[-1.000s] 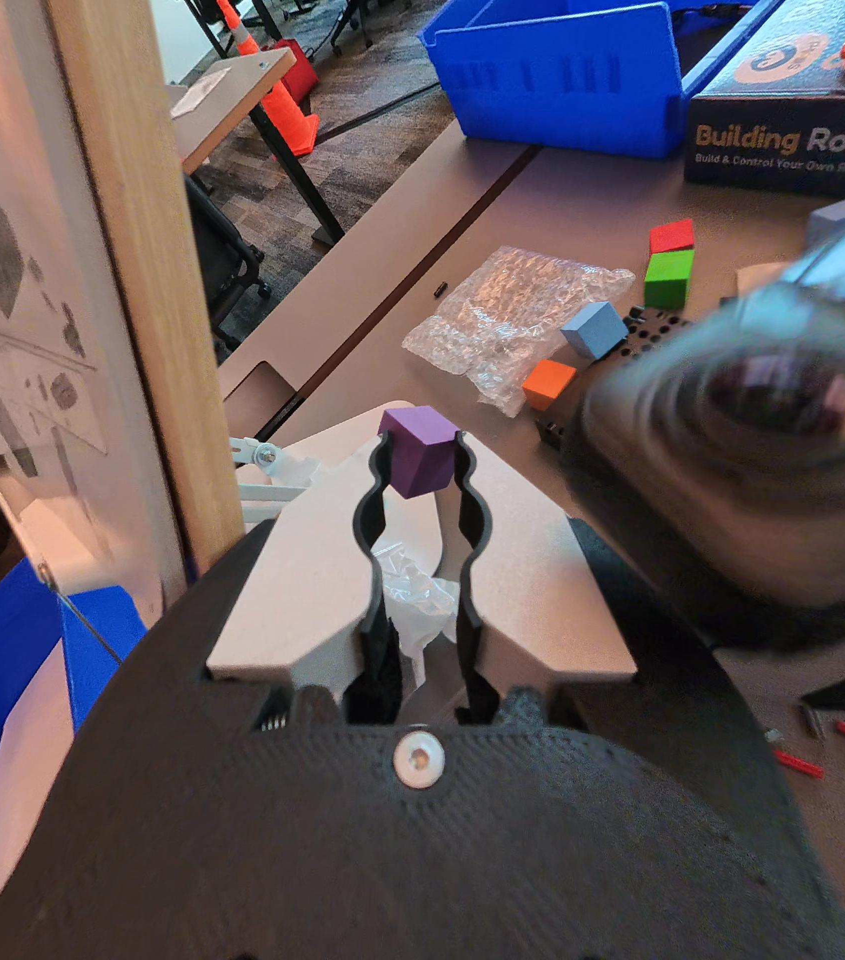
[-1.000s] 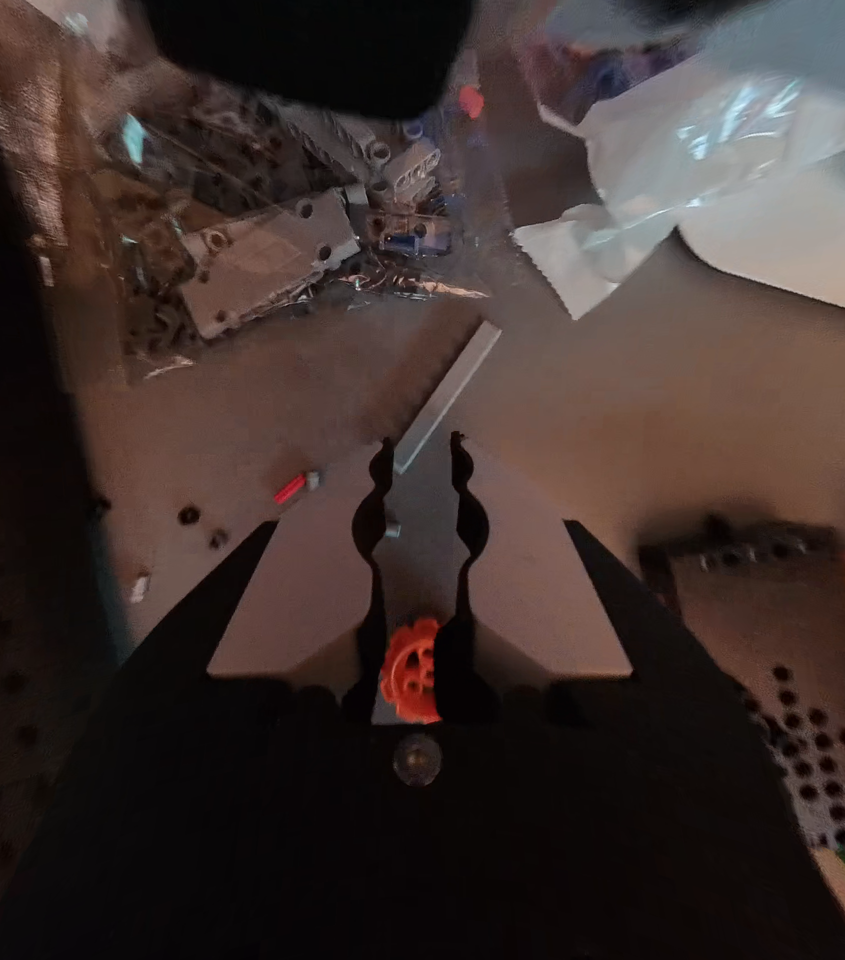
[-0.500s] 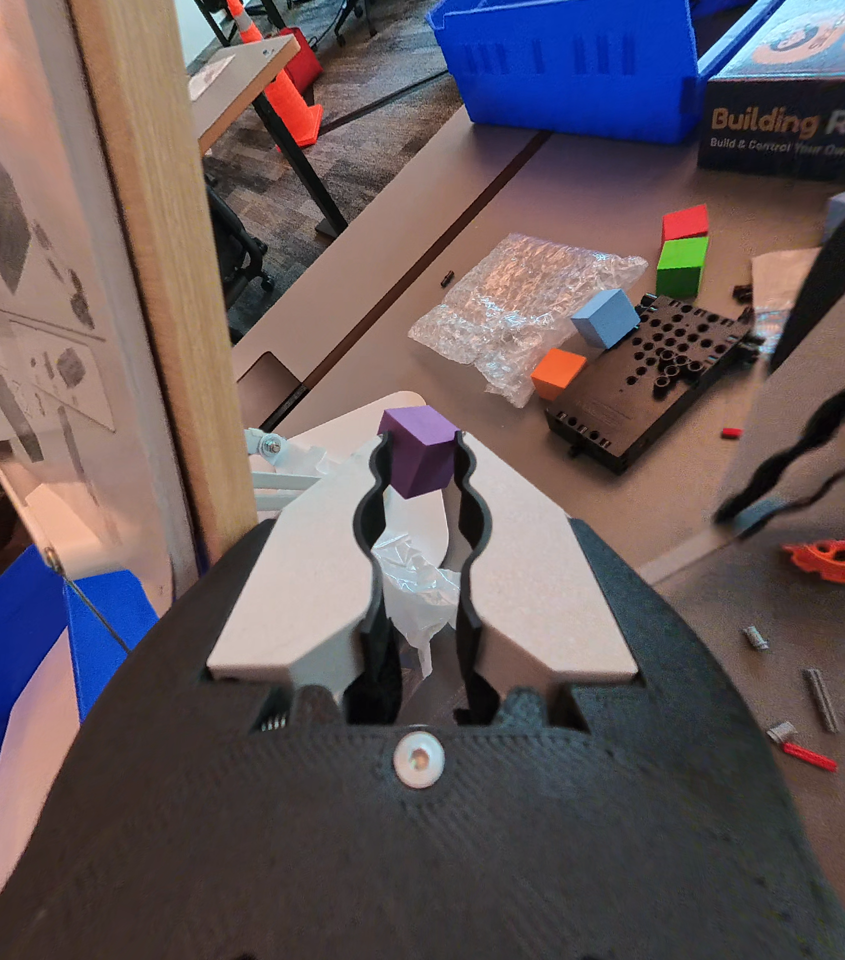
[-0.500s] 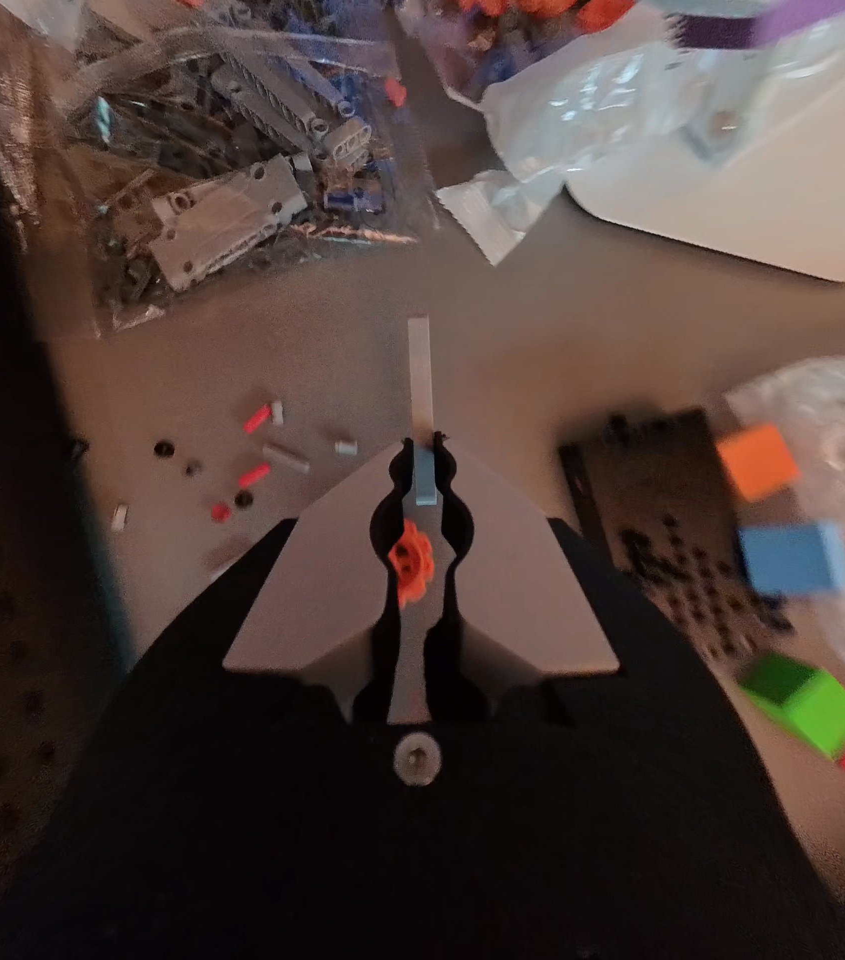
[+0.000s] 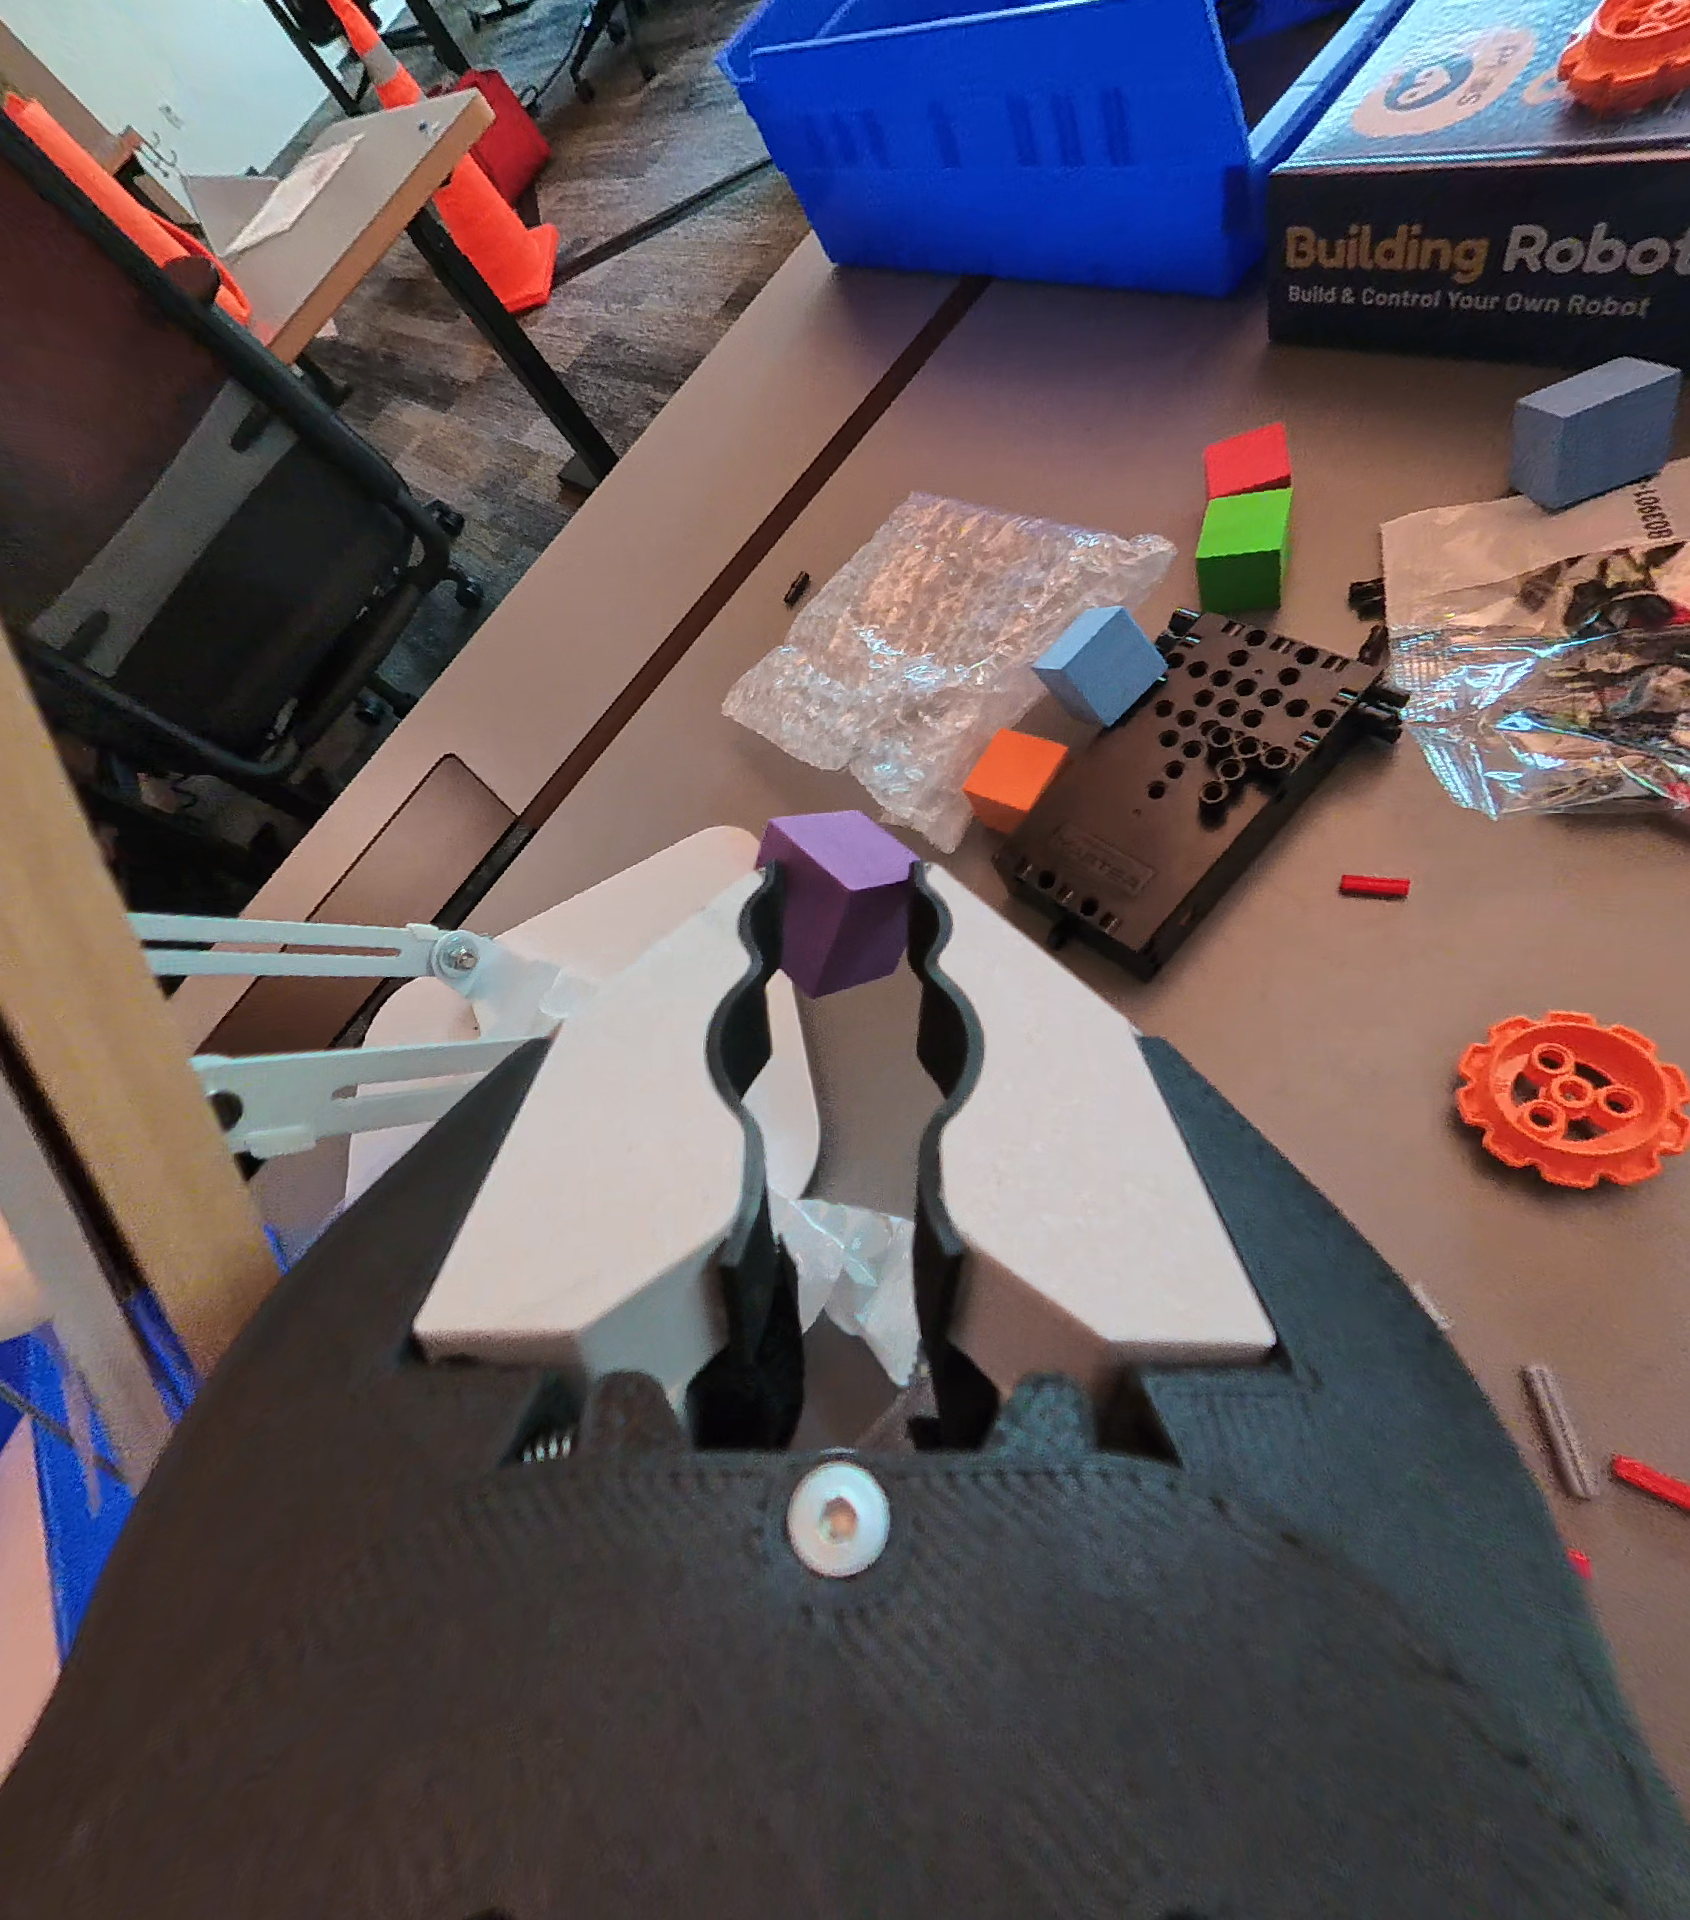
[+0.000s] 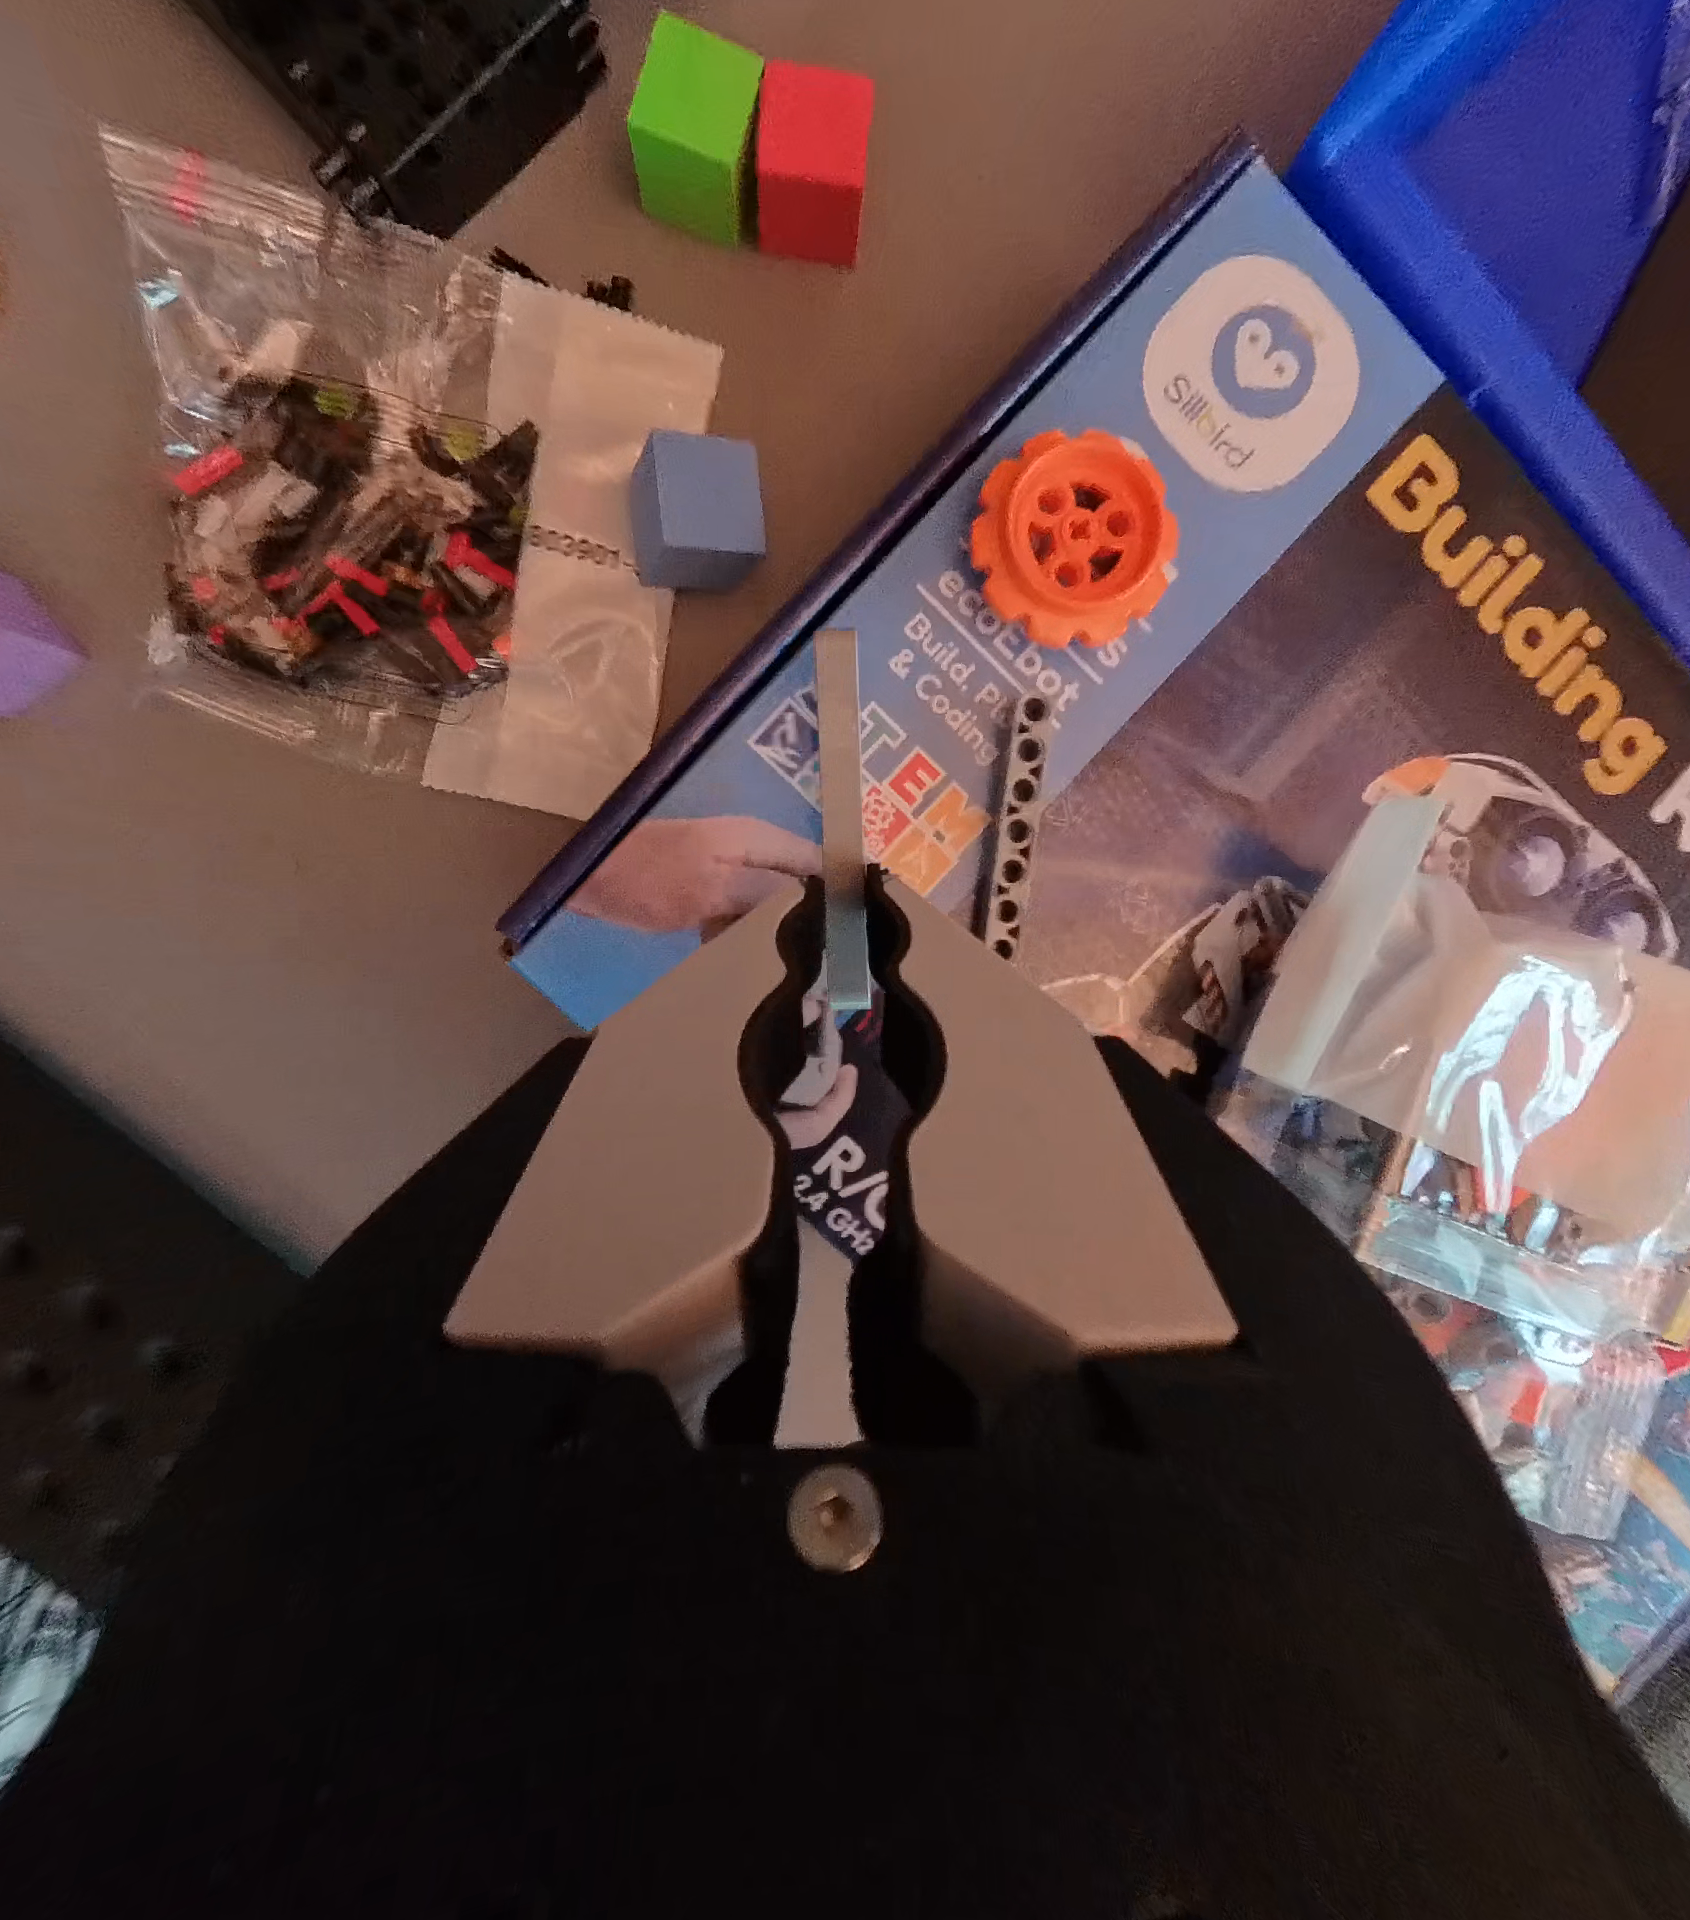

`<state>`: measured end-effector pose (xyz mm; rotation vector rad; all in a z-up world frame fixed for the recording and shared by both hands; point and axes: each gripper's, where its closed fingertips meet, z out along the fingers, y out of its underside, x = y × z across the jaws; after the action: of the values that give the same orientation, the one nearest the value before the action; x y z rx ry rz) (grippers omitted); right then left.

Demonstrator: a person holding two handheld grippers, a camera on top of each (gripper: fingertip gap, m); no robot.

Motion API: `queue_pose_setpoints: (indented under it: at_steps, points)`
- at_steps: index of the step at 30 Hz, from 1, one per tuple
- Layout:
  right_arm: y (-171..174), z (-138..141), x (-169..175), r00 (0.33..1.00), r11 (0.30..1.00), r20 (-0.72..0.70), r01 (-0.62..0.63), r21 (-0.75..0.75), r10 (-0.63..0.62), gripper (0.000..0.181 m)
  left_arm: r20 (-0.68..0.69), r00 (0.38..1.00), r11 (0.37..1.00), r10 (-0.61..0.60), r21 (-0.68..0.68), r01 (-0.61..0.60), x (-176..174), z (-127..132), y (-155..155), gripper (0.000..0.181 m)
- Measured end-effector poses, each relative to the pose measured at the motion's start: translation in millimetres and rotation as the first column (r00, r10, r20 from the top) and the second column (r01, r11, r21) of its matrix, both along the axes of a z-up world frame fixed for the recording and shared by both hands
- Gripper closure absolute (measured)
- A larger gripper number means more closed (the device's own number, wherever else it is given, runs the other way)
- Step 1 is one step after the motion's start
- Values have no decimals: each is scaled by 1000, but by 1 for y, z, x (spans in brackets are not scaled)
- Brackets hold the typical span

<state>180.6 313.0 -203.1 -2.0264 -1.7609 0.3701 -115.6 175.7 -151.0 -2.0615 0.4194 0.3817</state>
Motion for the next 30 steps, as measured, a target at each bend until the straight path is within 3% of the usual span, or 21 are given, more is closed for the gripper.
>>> queue_pose_setpoints:
  at_steps: [5,8,16,20,25,28,30]
  points:
    - [12,-10,7,997,994,77,9,111,-18,175,-16,1000,999,-20,-26,19,7,-7,4,159]
    - [6,-9,5,998,997,56,-1,79,-3,175,-23,999,999,-27,-33,26,10,-8,5,160]
    - [0,-7,2,996,985,76,-56,161,45,175,-26,999,999,-32,-41,31,11,-11,7,159]
    - [-1,-7,1,999,997,26,-40,65,38,176,-27,999,998,-34,-45,33,12,-12,7,159]
    - [-18,-3,5,999,964,-44,-13,-267,1,175,-27,999,998,-40,-49,39,14,-13,8,160]
    - [-9,-9,9,998,944,-28,41,-328,-53,174,-30,999,998,-44,-55,42,15,-14,8,159]
    - [-5,-9,9,998,956,-35,42,-291,-54,172,-30,999,998,-44,-56,42,15,-14,8,159]
